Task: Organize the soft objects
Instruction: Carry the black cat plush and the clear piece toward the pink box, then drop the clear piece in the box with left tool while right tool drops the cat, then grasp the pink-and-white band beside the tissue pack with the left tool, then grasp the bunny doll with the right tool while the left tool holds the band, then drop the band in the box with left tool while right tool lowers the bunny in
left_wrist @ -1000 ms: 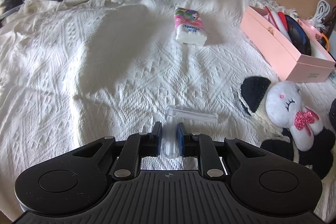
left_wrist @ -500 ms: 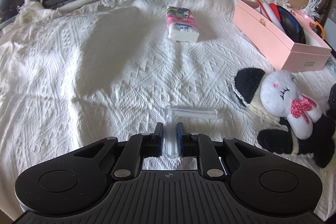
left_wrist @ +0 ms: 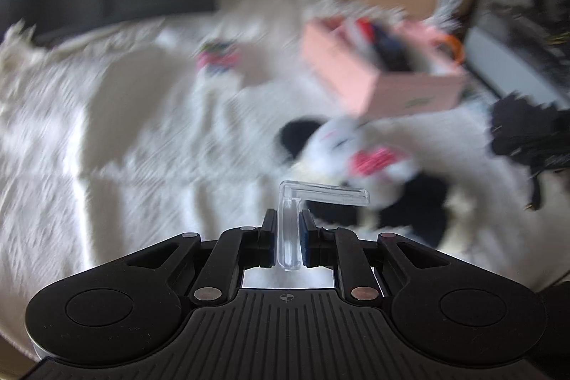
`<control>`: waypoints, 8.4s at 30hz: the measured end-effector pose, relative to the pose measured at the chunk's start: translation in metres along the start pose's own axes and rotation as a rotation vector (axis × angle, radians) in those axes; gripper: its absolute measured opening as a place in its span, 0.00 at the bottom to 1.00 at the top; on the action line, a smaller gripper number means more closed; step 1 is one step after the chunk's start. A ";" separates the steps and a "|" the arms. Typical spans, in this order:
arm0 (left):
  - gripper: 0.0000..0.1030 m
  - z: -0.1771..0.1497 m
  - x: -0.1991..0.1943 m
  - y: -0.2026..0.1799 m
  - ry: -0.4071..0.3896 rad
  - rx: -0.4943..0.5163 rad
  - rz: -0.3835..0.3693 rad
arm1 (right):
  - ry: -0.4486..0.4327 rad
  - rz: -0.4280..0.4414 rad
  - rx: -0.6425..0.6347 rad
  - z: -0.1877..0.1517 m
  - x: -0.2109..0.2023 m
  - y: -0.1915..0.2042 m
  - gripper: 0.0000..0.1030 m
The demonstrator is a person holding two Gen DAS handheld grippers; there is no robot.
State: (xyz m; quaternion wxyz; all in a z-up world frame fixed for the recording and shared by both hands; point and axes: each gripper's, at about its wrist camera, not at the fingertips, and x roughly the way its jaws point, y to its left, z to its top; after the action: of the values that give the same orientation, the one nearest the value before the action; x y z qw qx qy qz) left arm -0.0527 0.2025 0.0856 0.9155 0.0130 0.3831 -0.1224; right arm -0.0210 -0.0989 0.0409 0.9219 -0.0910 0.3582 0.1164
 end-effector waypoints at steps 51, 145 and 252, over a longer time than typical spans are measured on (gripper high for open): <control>0.16 0.005 0.053 0.072 -0.026 -0.469 -0.026 | -0.123 -0.029 0.189 0.080 0.084 -0.040 0.75; 0.56 0.150 0.236 0.070 -0.016 0.081 0.094 | 0.061 -0.131 0.159 -0.001 0.053 0.038 0.76; 0.28 0.182 0.171 -0.060 -0.048 -0.262 -0.113 | -0.105 -0.037 0.185 -0.022 -0.064 -0.079 0.47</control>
State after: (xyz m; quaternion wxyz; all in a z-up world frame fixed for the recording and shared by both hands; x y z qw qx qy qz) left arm 0.1767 0.0866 0.0978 0.9100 -0.1313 0.3737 -0.1228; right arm -0.0590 -0.1893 0.0755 0.9459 -0.0058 0.3168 0.0706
